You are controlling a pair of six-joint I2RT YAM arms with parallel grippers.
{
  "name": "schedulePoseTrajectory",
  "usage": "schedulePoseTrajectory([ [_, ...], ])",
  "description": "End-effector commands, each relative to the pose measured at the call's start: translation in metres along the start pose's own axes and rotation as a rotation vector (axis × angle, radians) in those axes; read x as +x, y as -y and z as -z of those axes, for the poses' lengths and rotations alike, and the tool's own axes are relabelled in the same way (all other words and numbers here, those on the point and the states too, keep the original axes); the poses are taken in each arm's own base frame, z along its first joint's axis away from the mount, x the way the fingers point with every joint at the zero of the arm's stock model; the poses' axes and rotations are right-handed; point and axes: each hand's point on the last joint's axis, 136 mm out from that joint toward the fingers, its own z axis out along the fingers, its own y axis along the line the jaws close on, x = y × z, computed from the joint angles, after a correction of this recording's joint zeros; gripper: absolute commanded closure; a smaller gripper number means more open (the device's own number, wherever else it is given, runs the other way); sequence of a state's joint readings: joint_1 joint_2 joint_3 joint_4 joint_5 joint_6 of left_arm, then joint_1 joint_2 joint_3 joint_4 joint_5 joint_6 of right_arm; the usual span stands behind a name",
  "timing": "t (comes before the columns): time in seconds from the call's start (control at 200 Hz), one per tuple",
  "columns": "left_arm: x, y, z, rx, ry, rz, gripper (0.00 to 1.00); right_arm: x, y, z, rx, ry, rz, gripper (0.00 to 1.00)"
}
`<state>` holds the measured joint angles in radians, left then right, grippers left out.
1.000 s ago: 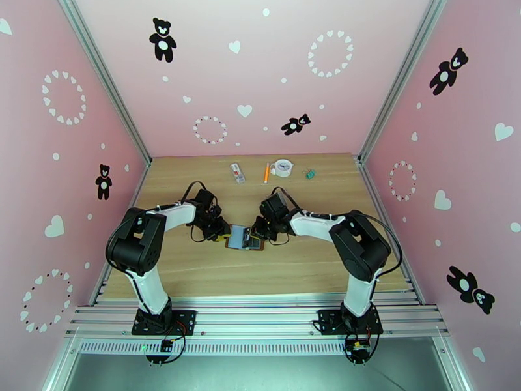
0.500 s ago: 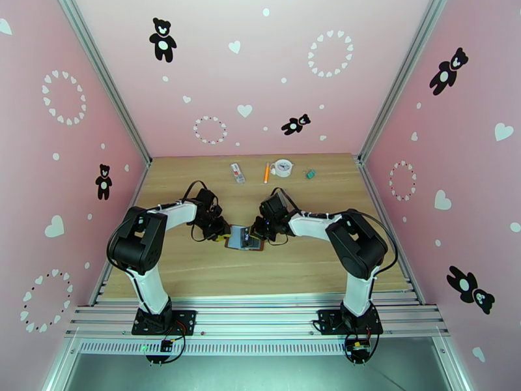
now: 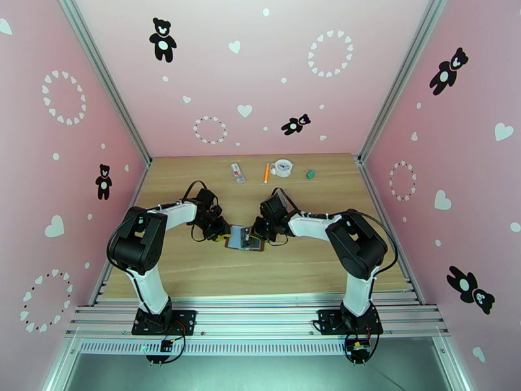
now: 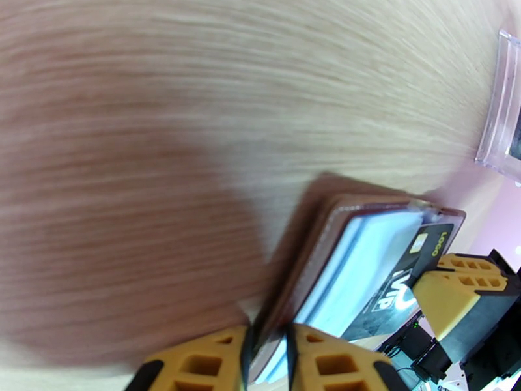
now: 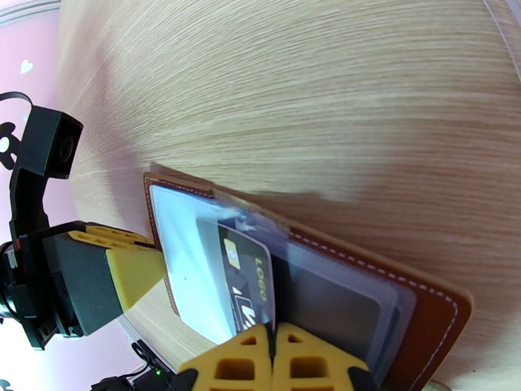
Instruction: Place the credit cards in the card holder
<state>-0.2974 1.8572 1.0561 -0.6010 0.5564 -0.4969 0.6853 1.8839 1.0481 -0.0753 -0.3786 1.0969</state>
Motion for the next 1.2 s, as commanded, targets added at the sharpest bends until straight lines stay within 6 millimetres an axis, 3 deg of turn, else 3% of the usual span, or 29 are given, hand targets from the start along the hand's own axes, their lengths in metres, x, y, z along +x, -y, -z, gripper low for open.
schedulePoseTrajectory([
  [0.0,0.025,-0.026,-0.025,-0.101,-0.1,0.025,0.77,0.005,0.036,-0.005,0.135,-0.005,-0.046,1.0],
  [0.355,0.025,-0.027,-0.027,-0.106,-0.107,0.026,0.77,-0.003,0.034,-0.002,0.164,0.002,-0.008,1.0],
  [0.5,0.025,-0.028,-0.027,-0.112,-0.11,0.023,0.77,-0.008,0.029,0.004,0.188,-0.011,0.086,1.0],
  [0.706,0.026,-0.027,-0.029,-0.11,-0.113,0.022,0.77,0.005,0.021,-0.008,0.171,-0.074,0.103,1.0],
  [0.926,0.026,-0.024,-0.03,-0.104,-0.111,0.023,0.77,0.018,0.027,-0.018,0.165,-0.061,0.042,1.0],
  [1.196,0.028,-0.025,-0.031,-0.104,-0.118,0.022,0.77,0.023,0.034,-0.016,0.194,-0.039,-0.033,1.0],
])
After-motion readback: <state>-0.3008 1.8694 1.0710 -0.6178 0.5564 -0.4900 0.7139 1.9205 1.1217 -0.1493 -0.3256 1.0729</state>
